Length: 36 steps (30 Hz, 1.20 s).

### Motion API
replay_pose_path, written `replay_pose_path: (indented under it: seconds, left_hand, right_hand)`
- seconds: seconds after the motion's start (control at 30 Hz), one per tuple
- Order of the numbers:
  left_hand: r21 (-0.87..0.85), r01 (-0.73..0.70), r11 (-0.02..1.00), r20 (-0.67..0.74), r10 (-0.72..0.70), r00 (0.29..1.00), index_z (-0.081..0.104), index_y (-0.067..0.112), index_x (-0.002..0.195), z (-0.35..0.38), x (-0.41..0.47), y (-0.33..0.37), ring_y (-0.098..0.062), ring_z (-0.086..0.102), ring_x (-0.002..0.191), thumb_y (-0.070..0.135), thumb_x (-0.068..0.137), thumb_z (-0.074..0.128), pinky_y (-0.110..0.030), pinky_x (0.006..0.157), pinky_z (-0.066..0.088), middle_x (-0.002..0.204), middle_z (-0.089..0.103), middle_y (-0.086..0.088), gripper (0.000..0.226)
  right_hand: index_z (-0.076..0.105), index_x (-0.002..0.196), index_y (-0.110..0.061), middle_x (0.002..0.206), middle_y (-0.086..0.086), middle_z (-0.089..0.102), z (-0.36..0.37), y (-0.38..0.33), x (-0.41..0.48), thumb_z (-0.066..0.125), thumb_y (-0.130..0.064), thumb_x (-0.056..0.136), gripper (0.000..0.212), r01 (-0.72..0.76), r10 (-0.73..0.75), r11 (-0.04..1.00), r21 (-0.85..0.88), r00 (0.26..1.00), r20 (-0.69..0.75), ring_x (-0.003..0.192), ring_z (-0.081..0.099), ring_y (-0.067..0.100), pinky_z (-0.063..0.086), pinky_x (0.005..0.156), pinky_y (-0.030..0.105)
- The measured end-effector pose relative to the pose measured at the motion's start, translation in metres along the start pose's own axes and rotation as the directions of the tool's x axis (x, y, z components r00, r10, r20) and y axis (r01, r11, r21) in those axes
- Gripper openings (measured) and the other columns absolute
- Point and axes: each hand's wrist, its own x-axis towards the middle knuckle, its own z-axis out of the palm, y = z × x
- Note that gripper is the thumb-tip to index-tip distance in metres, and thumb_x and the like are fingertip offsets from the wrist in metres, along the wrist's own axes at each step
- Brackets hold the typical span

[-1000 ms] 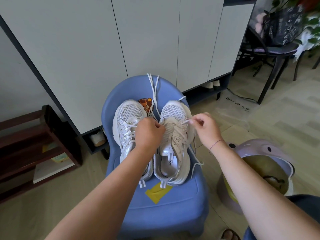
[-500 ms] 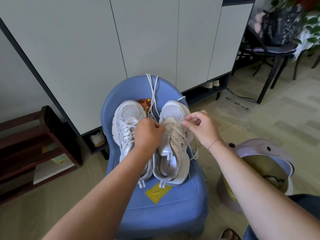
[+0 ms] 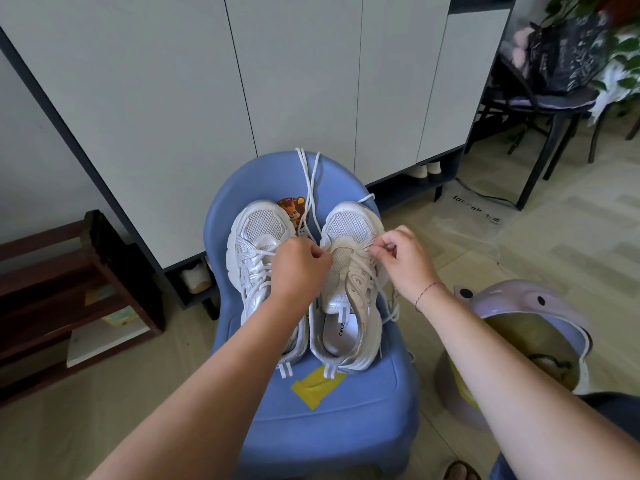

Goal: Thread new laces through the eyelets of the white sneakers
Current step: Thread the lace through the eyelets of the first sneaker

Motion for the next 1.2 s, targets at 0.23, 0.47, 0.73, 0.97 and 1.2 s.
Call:
replay_pose_path:
  seconds: [0.23, 0.47, 0.73, 0.97, 1.2]
  left_hand:
    - [-0.017, 0.002, 1.0, 0.007, -0.002, 1.0, 0.06, -0.01, 0.068, 0.0, 0.001, -0.002, -0.019, 0.045, 0.051, 0.009, 0.082, 0.06, -0.028, 0.051, 0.039, 0.065, 0.063, -0.024, 0.023]
    - [-0.124, -0.042, 0.991, 0.014, 0.045, 0.999, 0.064, 0.007, 0.08, 0.003, -0.009, 0.005, -0.012, 0.051, 0.058, 0.027, 0.082, 0.073, -0.028, 0.058, 0.043, 0.064, 0.058, 0.0, 0.022]
    - [0.059, -0.158, 0.986, 0.004, 0.158, 0.987, 0.072, 0.016, 0.074, 0.006, -0.017, 0.009, -0.019, 0.058, 0.062, 0.045, 0.084, 0.066, -0.028, 0.056, 0.042, 0.058, 0.055, 0.007, 0.032]
    - [-0.168, -0.054, 0.984, 0.035, 0.061, 0.998, 0.065, 0.01, 0.079, 0.009, -0.042, 0.021, -0.029, 0.063, 0.063, 0.04, 0.088, 0.064, -0.039, 0.064, 0.053, 0.078, 0.069, -0.011, 0.031]
    - [-0.157, 0.043, 0.987, 0.046, -0.036, 0.998, 0.055, 0.007, 0.066, 0.029, -0.046, 0.027, -0.032, 0.063, 0.056, 0.038, 0.088, 0.056, -0.044, 0.062, 0.053, 0.06, 0.062, -0.01, 0.038]
  right_hand:
    - [0.06, 0.091, -0.008, 0.103, 0.016, 0.057, -0.034, 0.037, 0.009, 0.056, -0.023, 0.093, 0.015, -0.275, 0.31, 0.95, 0.147, 0.88, -0.359, 0.081, 0.05, 0.022, 0.049, 0.075, 0.034]
    - [0.065, 0.092, -0.02, 0.093, -0.008, 0.043, -0.011, -0.001, -0.003, 0.07, -0.025, 0.082, 0.012, 0.007, -0.004, 0.992, 0.125, 1.0, -0.02, 0.08, 0.044, 0.001, 0.038, 0.075, 0.011]
    - [0.068, 0.089, -0.014, 0.088, -0.015, 0.04, -0.002, 0.0, -0.004, 0.076, -0.024, 0.077, 0.018, 0.02, -0.022, 0.994, 0.108, 1.0, 0.017, 0.077, 0.043, -0.003, 0.037, 0.078, 0.019]
    - [0.068, 0.08, -0.008, 0.088, -0.003, 0.049, 0.003, -0.001, 0.003, 0.075, -0.024, 0.078, 0.017, -0.025, 0.016, 0.993, 0.115, 0.997, 0.081, 0.071, 0.045, 0.001, 0.041, 0.069, 0.015]
    - [0.064, 0.078, -0.014, 0.088, -0.003, 0.048, 0.004, 0.0, -0.002, 0.067, -0.022, 0.086, 0.012, -0.047, 0.033, 0.987, 0.154, 0.995, 0.092, 0.07, 0.048, 0.002, 0.038, 0.067, 0.016]
